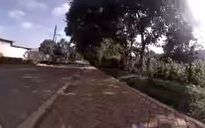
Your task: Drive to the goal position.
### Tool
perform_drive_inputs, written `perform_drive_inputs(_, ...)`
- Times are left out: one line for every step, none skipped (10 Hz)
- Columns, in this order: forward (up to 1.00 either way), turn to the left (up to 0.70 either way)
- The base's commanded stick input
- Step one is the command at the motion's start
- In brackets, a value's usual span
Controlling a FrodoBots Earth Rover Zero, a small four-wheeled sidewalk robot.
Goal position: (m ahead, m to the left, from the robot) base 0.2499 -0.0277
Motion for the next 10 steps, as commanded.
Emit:
perform_drive_inputs(0.70,0.00)
perform_drive_inputs(0.70,0.00)
perform_drive_inputs(0.70,0.00)
perform_drive_inputs(0.70,0.00)
perform_drive_inputs(0.70,0.00)
perform_drive_inputs(0.70,0.00)
perform_drive_inputs(0.70,0.00)
perform_drive_inputs(0.70,0.00)
perform_drive_inputs(0.70,0.00)
perform_drive_inputs(0.70,0.00)
